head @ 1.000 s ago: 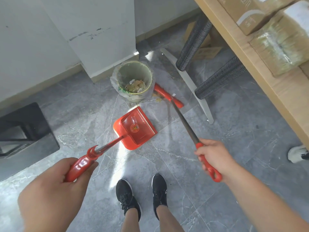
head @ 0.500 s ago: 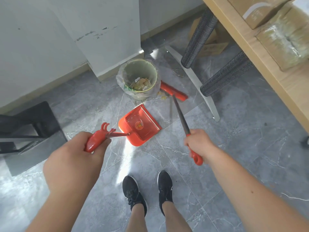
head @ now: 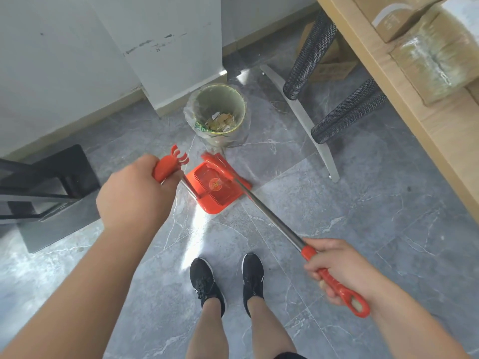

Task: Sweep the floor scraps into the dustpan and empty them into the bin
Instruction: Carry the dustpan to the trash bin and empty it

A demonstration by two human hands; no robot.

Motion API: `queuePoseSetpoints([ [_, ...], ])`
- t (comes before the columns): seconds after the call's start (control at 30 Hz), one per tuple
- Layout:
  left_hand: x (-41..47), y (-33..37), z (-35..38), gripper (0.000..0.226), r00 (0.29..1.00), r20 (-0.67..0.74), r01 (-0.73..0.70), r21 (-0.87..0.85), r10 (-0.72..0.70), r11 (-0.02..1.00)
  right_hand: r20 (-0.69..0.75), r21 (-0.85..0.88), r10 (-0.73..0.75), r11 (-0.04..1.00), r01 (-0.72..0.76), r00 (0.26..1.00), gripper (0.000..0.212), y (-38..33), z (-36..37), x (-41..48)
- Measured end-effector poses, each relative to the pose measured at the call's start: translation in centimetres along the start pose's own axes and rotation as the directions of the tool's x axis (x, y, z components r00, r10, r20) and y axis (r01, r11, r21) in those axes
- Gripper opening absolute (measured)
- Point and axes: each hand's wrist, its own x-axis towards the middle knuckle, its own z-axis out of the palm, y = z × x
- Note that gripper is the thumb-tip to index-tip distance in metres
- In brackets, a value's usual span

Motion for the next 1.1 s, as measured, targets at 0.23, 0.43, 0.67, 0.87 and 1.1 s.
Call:
queuePoseSetpoints([
  [0.23,-0.8,-1.6,-0.3,0.043,1.0,-0.018,-0.008,-0.012,0.008,1.0,-0.058,-0.09,-0.143,0.986,0.137,0.988,0.058,-0.7,1.2,-3.1],
  [0.43,-1.7,-2.6,-0.4,0.043,1.0,-0.021,0.011,-0.025,-0.012,1.0,-0.059,-0.134,-0.083,0.988,0.074,0.995,0.039,-0.5,2.7,0.2],
  [0.67,-2.2,-3.8,-1.2,0.041,0.998,-0.003,0.059,-0.029,-0.059,0.998,0.108,0.01,-0.002,1.0,0.001,0.994,0.032,0.3,4.2,-2.0],
  [0.87,-4.5,-5.7,-5.3,0.037,0.993,-0.001,0.117,-0.044,-0.117,0.992,0.1,-0.043,-0.122,0.991,0.127,0.988,0.058,-1.1,4.7,-8.1],
  [1.1,-6.7,-10.3,-14.4,0.046,0.976,-0.125,0.144,-0.235,-0.176,0.961,0.073,0.055,-0.208,0.977,0.205,0.975,0.06,-5.5,2.3,-13.1],
])
